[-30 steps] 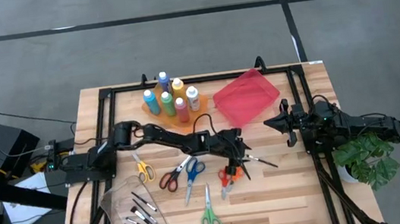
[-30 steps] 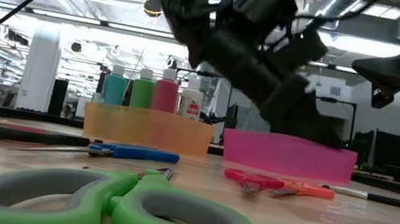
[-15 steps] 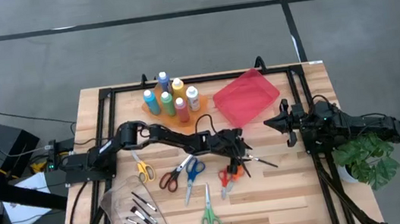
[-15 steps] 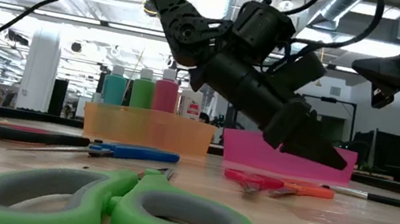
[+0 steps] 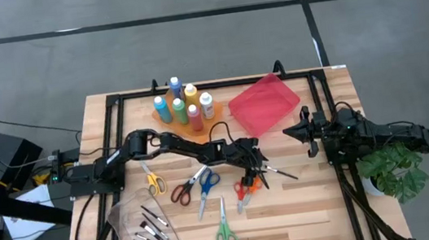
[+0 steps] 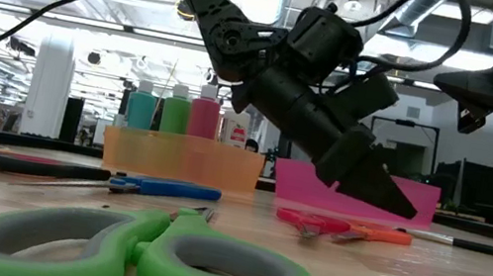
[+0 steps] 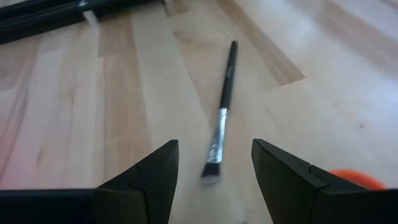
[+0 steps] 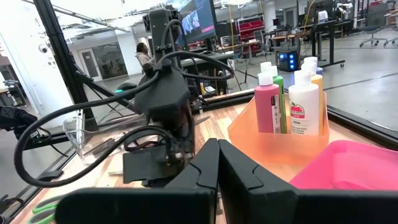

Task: Pick & Place Paint Supplies
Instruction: Put the makeup brush into the transparent bin

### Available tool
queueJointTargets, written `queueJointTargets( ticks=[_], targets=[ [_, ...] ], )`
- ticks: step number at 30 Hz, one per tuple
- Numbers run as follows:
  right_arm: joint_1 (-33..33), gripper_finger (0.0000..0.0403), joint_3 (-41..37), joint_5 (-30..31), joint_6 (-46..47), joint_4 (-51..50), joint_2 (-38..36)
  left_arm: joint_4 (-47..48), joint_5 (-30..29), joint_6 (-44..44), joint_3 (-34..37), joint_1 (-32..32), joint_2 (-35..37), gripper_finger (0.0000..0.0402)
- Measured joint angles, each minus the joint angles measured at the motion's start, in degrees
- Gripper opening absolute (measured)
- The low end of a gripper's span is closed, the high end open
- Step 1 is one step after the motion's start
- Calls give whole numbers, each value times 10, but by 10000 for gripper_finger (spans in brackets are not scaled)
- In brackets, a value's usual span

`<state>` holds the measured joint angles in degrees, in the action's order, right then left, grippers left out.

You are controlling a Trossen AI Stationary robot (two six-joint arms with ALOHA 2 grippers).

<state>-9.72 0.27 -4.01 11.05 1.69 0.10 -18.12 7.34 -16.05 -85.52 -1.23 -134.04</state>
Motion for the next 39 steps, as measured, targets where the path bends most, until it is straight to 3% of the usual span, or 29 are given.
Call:
queueJointTargets(
  ticks=[21,39],
  targets=[
    [0,0,0,0,0,-1,0,-3,12,30,-5,3,-25,189],
    [0,0,0,0,0,0,0,11,11,34,-5,3,-22,5]
  ],
)
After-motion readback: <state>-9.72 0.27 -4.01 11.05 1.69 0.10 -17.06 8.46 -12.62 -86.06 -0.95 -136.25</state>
